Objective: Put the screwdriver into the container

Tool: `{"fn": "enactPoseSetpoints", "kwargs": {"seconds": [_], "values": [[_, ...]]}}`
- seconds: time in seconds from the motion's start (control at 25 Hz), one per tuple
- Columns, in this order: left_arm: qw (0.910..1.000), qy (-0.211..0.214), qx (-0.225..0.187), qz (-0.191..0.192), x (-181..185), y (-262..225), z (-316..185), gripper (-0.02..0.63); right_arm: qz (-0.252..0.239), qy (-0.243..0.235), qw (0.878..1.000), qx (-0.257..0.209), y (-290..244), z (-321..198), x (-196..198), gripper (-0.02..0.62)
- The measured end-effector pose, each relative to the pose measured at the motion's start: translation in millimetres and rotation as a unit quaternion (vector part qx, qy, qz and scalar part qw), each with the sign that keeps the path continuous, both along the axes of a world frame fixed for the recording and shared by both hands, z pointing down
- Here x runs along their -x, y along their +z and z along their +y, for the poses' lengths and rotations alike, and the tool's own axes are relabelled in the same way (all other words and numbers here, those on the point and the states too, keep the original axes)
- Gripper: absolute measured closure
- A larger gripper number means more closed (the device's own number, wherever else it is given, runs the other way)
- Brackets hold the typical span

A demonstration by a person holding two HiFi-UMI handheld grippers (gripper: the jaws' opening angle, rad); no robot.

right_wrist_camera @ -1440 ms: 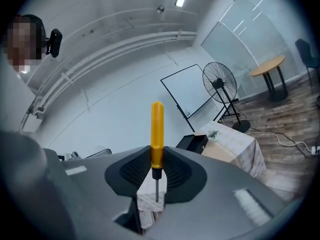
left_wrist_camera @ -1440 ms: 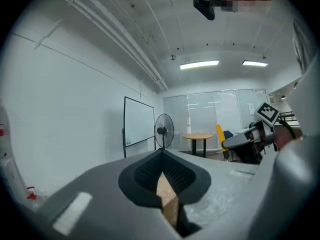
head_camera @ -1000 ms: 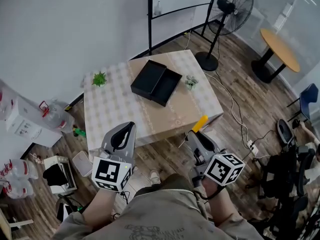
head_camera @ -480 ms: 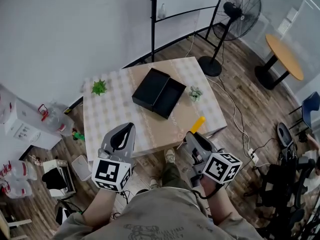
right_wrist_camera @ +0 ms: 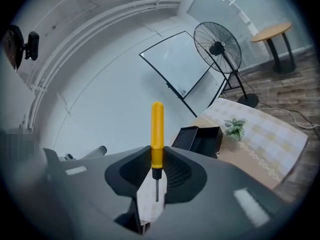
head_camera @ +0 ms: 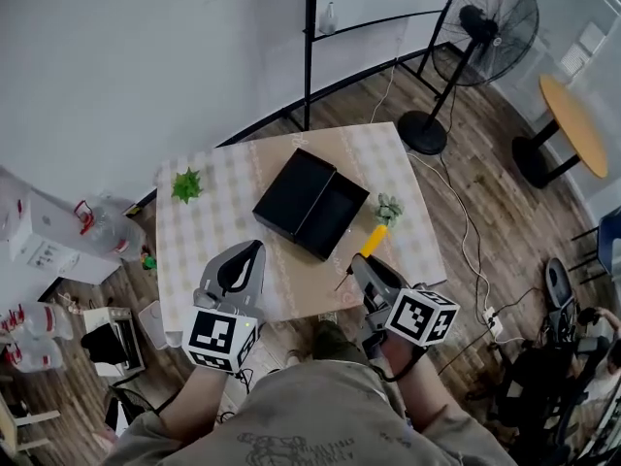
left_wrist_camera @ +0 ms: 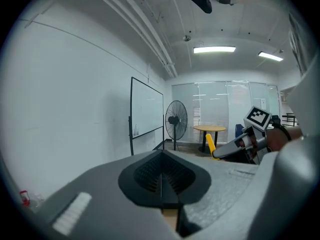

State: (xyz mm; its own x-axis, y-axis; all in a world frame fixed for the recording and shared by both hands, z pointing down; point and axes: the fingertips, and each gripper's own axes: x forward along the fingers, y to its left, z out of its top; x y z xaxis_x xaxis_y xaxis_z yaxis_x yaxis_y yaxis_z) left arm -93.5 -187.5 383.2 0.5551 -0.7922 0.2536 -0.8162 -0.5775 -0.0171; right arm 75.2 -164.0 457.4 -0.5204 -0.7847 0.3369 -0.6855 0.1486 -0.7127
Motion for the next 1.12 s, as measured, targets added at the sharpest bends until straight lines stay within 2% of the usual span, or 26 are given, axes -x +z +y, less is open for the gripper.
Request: {"fn": "enactPoseSetpoints", "kwargs": {"seconds": [0.2,0.4,0.6,0.76,1.0,1.12], "values": [[0.9994,-0.021,0.025,-0.016,-13,18,-41,0.606,-0.033,-0.018,0.998,0.041,25,-52,-4,0.495],[0.9977,-0.037,0.049,-0.030,-25,40,-76,0.606,-0.052,-0.017,0.992,0.110,74,-94,-4,0.495],[0.9938,-0.052,0.084,-0.051,-34,69,-103,0.606,-0.073,-0.019,0.979,0.187,131,-122,1,0.495],[0.9906,-0.063,0.106,-0.060,-36,85,-114,0.605,-0.092,0.004,0.965,0.245,167,-134,3,0.495],[0.9858,-0.080,0.126,-0.077,-32,101,-129,0.604,-0.083,0.013,0.952,0.295,203,-151,11,0.495],[0.9843,-0.079,0.136,-0.081,-34,106,-130,0.605,-0.062,0.017,0.947,0.316,219,-154,12,0.495]]}}
